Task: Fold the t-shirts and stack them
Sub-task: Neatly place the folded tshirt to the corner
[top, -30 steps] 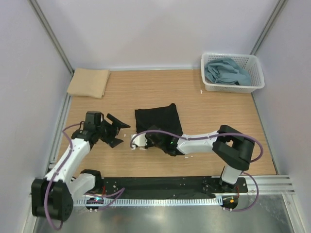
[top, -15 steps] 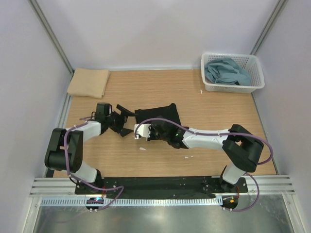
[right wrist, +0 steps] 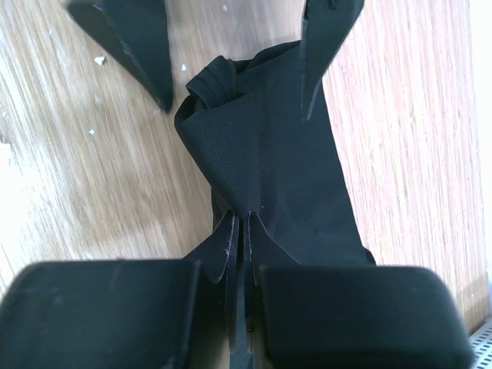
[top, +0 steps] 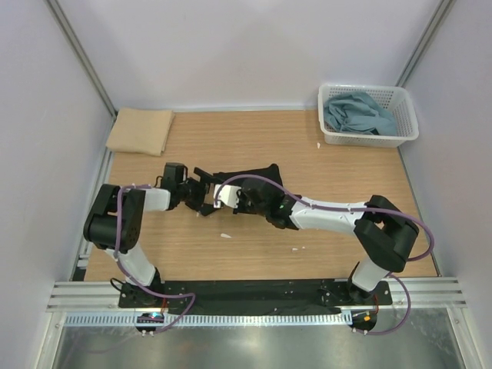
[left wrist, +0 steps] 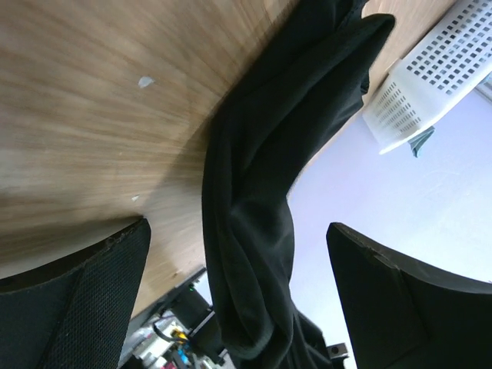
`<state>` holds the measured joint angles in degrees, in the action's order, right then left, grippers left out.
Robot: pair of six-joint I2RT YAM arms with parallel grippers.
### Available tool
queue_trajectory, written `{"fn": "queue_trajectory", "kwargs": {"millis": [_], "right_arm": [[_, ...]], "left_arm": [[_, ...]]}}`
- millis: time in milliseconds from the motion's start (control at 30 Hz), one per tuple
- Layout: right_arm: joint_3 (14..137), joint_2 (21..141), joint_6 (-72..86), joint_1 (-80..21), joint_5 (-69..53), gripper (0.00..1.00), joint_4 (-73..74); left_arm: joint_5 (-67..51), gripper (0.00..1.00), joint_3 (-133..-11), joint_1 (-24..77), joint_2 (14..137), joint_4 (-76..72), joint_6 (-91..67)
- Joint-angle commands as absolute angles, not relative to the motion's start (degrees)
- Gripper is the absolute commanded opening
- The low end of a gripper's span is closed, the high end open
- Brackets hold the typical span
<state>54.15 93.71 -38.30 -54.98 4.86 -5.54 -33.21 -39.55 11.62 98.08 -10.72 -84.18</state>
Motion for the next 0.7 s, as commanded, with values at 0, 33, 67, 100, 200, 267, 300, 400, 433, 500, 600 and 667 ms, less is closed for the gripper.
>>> {"fn": "queue_trajectory", "kwargs": {"millis": [0,33,67,100,200,267,300,400,433,500,600,667], "right_arm": [[57.0,90.3,-36.1,-54.8,3.8,0.02,-8.7],[57.0,90.1,-35.9,-54.7,3.8,0.02,-8.9],[57.0,90.1,-35.7,-54.6,3.8,0.01,-8.9],[57.0,89.9,-35.3,-54.5,3.8,0.01,-8.9],[56.7,89.7,-34.3,-54.1,3.6,0.01,-9.4],[56.4,89.8,-33.8,-53.9,3.5,0.02,-10.0],[56.4,89.9,-33.6,-53.8,3.6,0.02,-10.2],[56.8,90.0,-33.4,-53.4,3.6,0.02,-10.5],[57.0,89.9,-33.1,-53.2,3.3,0.02,-10.5],[57.3,89.7,-32.8,-53.1,2.7,0.01,-10.5],[57.8,89.9,-32.1,-53.0,2.1,0.01,-9.9],[57.9,90.1,-31.2,-53.0,1.8,0.02,-9.7]], "left_arm": [[-32.5,0.97,-42.3,12.0,102.1,-12.7,-85.3],[-32.5,0.96,-42.6,12.0,103.6,-13.0,-85.9],[-32.4,0.95,-42.8,12.0,104.1,-13.4,-86.1],[-31.8,0.93,-42.9,12.0,104.4,-13.3,-86.4],[-29.8,0.86,-43.0,12.1,105.2,-13.4,-87.4],[-29.7,0.83,-44.6,12.1,106.9,-13.4,-87.2],[-29.8,0.8,-45.3,12.1,107.5,-12.2,-86.8],[-30.2,0.73,-46.9,12.1,109.7,-12.0,-86.4],[-30.2,0.69,-47.3,12.1,110.0,-11.9,-86.2],[-29.8,0.65,-48.9,12.0,111.0,-10.6,-84.7],[-30.1,0.49,-52.0,11.7,112.8,-8.8,-81.8],[-30.5,0.3,-54.5,11.4,113.6,-7.6,-79.6]]}}
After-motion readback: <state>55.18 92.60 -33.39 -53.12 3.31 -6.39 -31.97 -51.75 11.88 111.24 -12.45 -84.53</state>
